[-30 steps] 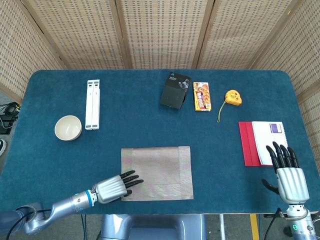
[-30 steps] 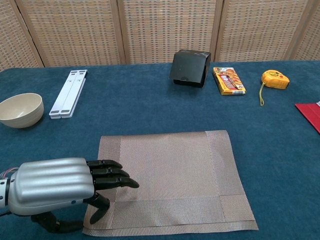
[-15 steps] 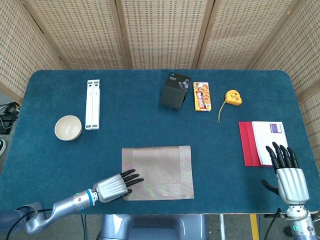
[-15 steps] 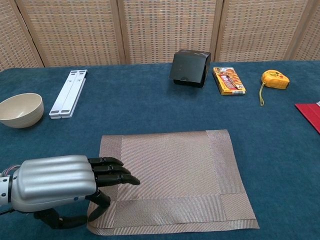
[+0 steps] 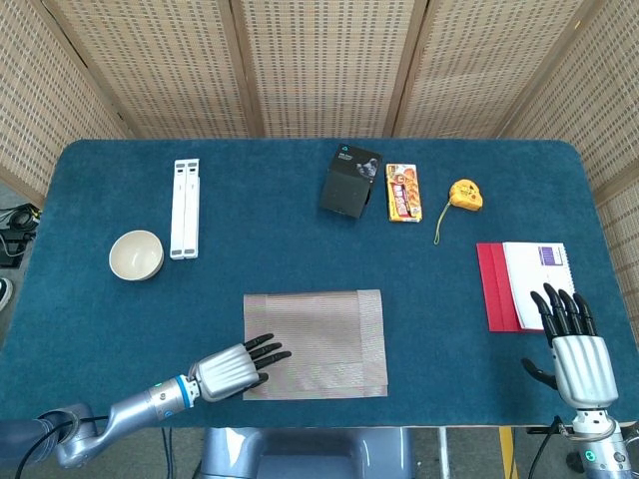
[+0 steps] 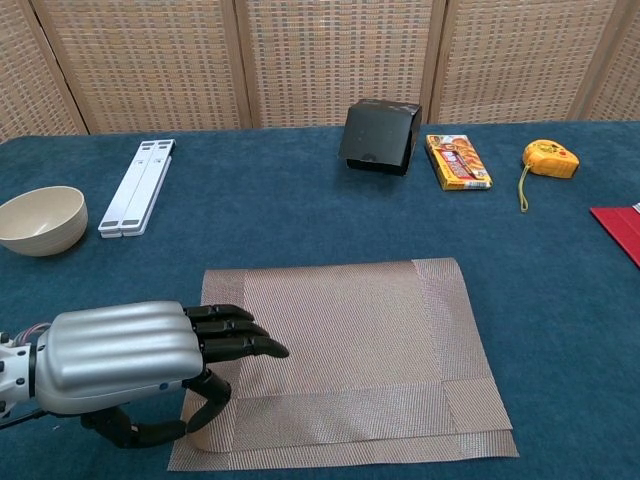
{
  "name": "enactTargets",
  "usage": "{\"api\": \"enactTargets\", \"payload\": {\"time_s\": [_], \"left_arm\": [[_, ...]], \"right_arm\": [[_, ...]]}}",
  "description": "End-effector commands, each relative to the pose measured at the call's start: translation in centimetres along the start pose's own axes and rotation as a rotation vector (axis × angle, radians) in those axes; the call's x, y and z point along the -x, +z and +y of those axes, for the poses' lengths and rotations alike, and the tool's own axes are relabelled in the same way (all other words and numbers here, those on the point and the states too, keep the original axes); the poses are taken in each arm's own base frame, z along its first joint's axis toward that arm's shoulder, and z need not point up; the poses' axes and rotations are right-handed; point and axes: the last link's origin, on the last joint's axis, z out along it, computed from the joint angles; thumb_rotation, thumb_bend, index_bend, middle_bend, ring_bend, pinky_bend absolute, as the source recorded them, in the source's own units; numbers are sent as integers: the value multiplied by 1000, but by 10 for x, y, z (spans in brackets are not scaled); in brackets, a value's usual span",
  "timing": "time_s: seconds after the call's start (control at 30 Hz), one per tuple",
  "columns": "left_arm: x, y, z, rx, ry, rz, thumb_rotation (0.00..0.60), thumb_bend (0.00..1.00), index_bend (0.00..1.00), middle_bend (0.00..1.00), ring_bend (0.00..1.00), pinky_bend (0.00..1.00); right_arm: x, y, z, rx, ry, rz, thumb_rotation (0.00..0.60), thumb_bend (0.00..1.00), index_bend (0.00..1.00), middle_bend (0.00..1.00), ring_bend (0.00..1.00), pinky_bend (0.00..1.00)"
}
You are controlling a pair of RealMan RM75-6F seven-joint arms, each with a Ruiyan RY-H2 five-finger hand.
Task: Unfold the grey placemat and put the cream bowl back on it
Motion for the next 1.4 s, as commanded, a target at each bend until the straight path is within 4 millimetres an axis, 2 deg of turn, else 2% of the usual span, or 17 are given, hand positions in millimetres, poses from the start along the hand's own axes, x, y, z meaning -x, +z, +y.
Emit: {"api": "enactTargets", "payload": {"time_s": [0.03,0.37,0.5,0.6,0.7,0.8,1.07,1.4], "left_arm": [[-1,1,0,-2,-6,7,600,538,769,0,0,0],[-9,7,-2,-25,-48,48,600,566,799,0,0,0],[-47,25,-25,-107,-145,165,600,566,803,0,0,0],[-66,36,-39,-157,-209,205,600,565,805,0,0,0],[-91,54,-61,-229,-291,246,600,566,808,0,0,0],[-107,70,-83,-306,-321,260,600,568,810,0,0,0],[-126,98,-134,-486,-358,244,600,568,811,0,0,0],[-125,109,-182,-668,-414,308,600,580,814,0,0,0]], "right_arm": [[0,0,0,-1,-1,1,600,0,32,0,0,0],[-1,0,0,-1,2,1,600,0,33,0,0,0],[0,0,-1,-2,-1,-2,600,0,33,0,0,0],[1,0,-1,-3,-3,-3,600,0,33,0,0,0],[1,0,-1,-3,-4,-5,600,0,33,0,0,0],[2,0,-1,-1,-6,-7,600,0,33,0,0,0],[2,3,3,15,-6,-6,600,0,33,0,0,0],[5,8,7,37,-10,-21,600,0,32,0,0,0]]}}
